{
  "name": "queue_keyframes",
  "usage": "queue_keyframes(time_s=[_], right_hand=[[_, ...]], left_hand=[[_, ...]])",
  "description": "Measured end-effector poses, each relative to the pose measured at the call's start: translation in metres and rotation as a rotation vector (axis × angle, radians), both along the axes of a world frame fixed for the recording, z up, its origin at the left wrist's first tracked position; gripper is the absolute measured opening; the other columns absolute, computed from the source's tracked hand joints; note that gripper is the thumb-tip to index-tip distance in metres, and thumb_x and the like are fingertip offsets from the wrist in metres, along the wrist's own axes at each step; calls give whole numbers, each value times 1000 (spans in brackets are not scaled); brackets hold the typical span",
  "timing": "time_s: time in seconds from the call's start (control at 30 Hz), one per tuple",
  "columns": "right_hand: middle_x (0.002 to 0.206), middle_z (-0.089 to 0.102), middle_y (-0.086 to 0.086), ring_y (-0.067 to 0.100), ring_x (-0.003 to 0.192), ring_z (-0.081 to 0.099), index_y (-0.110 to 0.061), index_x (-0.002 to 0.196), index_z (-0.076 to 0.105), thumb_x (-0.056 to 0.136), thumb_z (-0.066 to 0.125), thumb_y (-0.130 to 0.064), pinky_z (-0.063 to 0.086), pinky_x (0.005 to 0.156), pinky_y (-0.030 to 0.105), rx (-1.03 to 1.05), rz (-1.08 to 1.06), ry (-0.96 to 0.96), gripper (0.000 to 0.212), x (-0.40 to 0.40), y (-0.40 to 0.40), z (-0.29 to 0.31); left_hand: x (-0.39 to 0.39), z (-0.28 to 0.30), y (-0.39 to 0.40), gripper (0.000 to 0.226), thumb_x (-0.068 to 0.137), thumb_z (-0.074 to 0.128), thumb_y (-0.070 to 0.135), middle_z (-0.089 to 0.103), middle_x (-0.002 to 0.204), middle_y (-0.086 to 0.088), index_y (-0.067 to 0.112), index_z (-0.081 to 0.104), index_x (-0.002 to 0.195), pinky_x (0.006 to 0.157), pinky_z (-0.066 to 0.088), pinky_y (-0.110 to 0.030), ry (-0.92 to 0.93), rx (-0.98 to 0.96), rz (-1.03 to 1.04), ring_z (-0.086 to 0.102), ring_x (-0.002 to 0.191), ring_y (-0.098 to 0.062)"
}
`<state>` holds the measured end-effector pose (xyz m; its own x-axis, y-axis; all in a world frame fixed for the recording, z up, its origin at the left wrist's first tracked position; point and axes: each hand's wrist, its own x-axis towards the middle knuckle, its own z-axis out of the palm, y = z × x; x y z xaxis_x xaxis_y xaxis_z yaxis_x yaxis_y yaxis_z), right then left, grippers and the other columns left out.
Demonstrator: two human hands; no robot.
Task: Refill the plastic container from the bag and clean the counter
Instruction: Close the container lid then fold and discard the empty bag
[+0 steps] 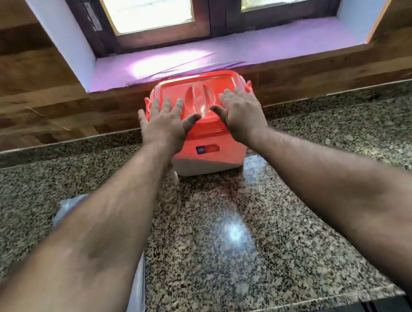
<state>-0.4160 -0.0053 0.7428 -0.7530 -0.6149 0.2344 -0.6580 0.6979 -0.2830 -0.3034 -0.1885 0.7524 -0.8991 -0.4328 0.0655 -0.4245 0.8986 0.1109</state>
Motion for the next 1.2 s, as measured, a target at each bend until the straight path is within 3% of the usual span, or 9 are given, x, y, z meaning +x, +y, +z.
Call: queue_keyframes(time_s=[0.17, 0.33, 0.4, 0.47, 0.57, 0.73, 0.9, 1.03, 1.2], right_hand=[[162, 50, 19, 40, 157, 35, -10, 153, 54, 104, 16, -73, 25, 128, 58, -12, -29, 35, 89, 4, 3, -7], [179, -11, 12, 35, 166, -8, -12, 171, 5, 109, 30, -61, -4, 133, 57, -6, 41, 102, 83, 77, 16, -44], [178, -17, 13, 32, 165, -13, -10, 171, -2, 109, 37, -55, -5, 133, 57, 3, 171, 94, 86, 110, 8, -67], [180, -8, 14, 30, 166, -10, -10, 171, 3, 108, 42, -50, -3, 134, 53, 34, 291, 37, 84, 143, -8, -87], [175, 24, 20, 35, 162, 25, -5, 167, 27, 106, 52, -38, 18, 132, 47, 11, 385, -81, 74, 191, -41, -109], [140, 62, 15, 38, 126, 61, -13, 137, 55, 98, 64, -42, 51, 103, 46, 81, 135, -485, 50, 257, -107, -116], [112, 70, 11, 30, 113, 70, -11, 113, 66, 74, 82, -59, 57, 90, 35, 119, -204, -887, 64, 285, -157, -141], [96, 80, 17, 27, 77, 77, -8, 105, 72, 27, 74, -56, 66, 67, 40, 37, -365, -999, 92, 258, -188, -277], [77, 68, 13, 26, 66, 66, -1, 81, 67, 72, 76, -3, 47, 50, 23, -95, -437, -1078, 13, 296, -192, -172]], left_hand=[[7, -2, 5, 95, 94, 3, 85, 10, 181, -6, 32, 12, 172, 130, 7, -70, -2, 17, 63, 1, 168, -31], [66, -38, 8, 90, 99, 5, 79, -19, 180, 1, 28, -10, 172, 131, 2, -63, 144, 127, 11, -6, 167, -24], [99, -54, 10, 85, 107, 14, 72, -10, 182, 0, 23, -9, 173, 132, 1, -60, 168, 182, 32, 2, 168, -23], [132, -71, 1, 82, 109, 23, 66, 8, 182, -4, 20, 3, 174, 134, 8, -58, 160, 229, 92, 14, 167, -24], [185, -88, -24, 79, 107, 35, 58, 31, 176, -12, 14, 25, 171, 130, 26, -51, 165, 335, 237, 31, 161, -30], [267, -106, -91, 64, 110, 52, 39, 47, 165, -18, 8, 39, 164, 120, 38, -43, 57, 465, 468, 46, 151, -36], [335, -140, -168, 72, 102, 65, 41, 49, 162, -19, 8, 41, 161, 116, 45, -41, -127, 534, 621, 51, 145, -38], [368, -173, -217, 49, 88, 68, 36, 70, 130, -17, 9, 61, 128, 98, 57, -41, -164, 642, 728, 68, 120, -38], [385, -193, -256, 15, 78, 72, 13, 81, 90, -10, 4, 79, 87, 69, 63, -35, -49, 873, 778, 77, 83, -26]])
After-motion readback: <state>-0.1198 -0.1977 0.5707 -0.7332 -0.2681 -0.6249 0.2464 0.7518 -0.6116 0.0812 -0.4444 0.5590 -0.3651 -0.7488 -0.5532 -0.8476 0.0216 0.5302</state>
